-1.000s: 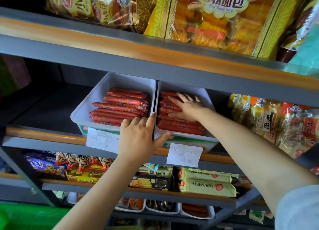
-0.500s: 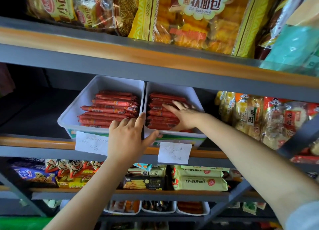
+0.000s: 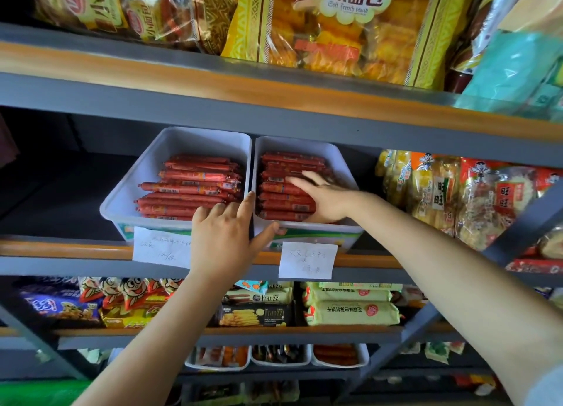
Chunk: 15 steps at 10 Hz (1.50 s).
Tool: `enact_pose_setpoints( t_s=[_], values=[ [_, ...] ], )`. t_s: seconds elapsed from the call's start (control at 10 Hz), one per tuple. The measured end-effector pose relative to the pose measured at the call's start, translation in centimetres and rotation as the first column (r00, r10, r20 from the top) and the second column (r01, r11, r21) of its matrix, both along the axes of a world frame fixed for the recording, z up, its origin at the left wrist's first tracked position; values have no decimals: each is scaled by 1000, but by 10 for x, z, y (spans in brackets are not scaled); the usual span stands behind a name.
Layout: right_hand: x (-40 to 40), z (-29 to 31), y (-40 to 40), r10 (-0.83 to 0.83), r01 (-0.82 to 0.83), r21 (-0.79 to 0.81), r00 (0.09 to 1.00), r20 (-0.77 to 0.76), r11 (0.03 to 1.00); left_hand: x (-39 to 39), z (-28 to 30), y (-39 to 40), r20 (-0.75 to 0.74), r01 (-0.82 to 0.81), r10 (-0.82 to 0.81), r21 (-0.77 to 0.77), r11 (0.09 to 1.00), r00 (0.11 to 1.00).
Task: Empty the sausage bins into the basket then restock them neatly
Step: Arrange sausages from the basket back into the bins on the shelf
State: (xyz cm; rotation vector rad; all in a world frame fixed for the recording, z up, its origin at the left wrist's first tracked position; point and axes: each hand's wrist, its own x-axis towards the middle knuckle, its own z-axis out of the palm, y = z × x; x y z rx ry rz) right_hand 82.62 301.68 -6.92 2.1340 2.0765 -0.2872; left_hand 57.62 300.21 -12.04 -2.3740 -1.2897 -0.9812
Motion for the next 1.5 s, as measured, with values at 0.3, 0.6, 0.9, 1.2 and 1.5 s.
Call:
enact_pose_setpoints(
  t_s=[0.3, 0.6, 0.9, 1.2, 1.5],
  values=[
    [0, 13, 9, -58, 79, 148, 988, -145, 986, -1, -3, 3, 2, 15, -15, 14, 1000, 1000],
    [6, -4, 11, -24, 22, 91, 1000, 19, 996, 0, -3, 3, 6, 2, -2, 2, 1000, 1000],
    [8, -3, 7, -86, 87, 10, 996, -21, 996, 0, -3, 2, 6, 4, -4, 9, 1000, 1000],
    [4, 4, 10, -61, 60, -35, 997, -39, 998, 0, -1, 2, 4, -2, 2, 9, 1000, 1000],
    [-5, -17, 48, -391, 398, 2, 904, -173, 918, 0, -3, 2, 19, -2, 2, 17, 1000, 1000]
  ],
)
